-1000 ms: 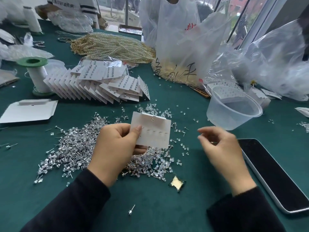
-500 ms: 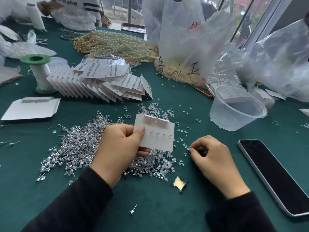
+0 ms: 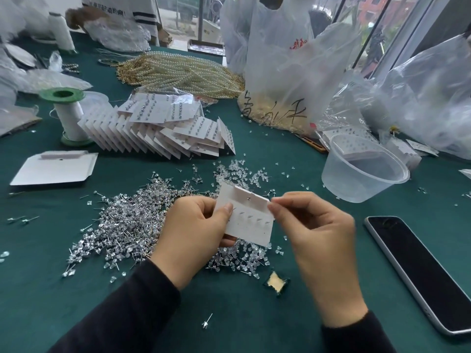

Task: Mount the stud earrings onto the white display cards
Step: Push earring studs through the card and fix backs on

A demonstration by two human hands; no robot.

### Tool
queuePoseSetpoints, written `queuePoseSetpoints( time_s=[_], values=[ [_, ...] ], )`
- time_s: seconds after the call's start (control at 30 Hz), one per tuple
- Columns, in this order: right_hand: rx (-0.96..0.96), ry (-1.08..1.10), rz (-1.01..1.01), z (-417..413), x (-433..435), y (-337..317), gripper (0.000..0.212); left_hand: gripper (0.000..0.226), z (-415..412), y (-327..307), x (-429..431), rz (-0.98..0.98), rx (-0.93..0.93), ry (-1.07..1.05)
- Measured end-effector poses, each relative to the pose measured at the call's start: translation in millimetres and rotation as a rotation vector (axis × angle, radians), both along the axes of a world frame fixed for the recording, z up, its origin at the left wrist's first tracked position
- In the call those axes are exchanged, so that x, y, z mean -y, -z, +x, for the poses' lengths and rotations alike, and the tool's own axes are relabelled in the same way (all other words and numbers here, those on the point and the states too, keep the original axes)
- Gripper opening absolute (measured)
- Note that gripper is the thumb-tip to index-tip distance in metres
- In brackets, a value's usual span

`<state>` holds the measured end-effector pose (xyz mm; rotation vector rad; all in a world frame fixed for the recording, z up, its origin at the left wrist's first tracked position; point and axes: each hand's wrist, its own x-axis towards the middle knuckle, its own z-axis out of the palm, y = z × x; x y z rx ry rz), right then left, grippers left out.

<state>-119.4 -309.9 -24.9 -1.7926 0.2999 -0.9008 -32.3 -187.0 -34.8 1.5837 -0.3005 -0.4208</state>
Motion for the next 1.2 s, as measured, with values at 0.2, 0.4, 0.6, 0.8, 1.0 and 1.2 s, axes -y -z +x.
queuePoseSetpoints(
  time_s=[0.2, 0.4, 0.6, 0.8, 1.0, 1.2],
  values=[
    [-0.048, -0.027, -0.108, 17, -24, 10, 0.015, 0.027, -2, -3, 0, 0.004, 0.084, 0.026],
    [-0.020, -0.045, -0.017, 17, -22, 12, 0.012, 0.029, -3, -2, 0, 0.023, 0.115, 0.017],
    [-0.038, -0.045, 0.046, 17, -21, 11, 0.011, 0.027, -4, -4, -1, 0.052, 0.160, 0.015],
    [-0.048, -0.075, 0.097, 16, -21, 12, 0.012, 0.024, -4, -5, -1, 0.092, 0.197, 0.004],
    [-0.045, -0.096, 0.124, 17, -21, 14, 0.014, 0.024, -4, -3, -1, 0.114, 0.226, -0.005],
    [-0.033, -0.116, 0.139, 19, -20, 17, 0.013, 0.028, -5, -1, 1, 0.091, 0.188, 0.029]
  ],
)
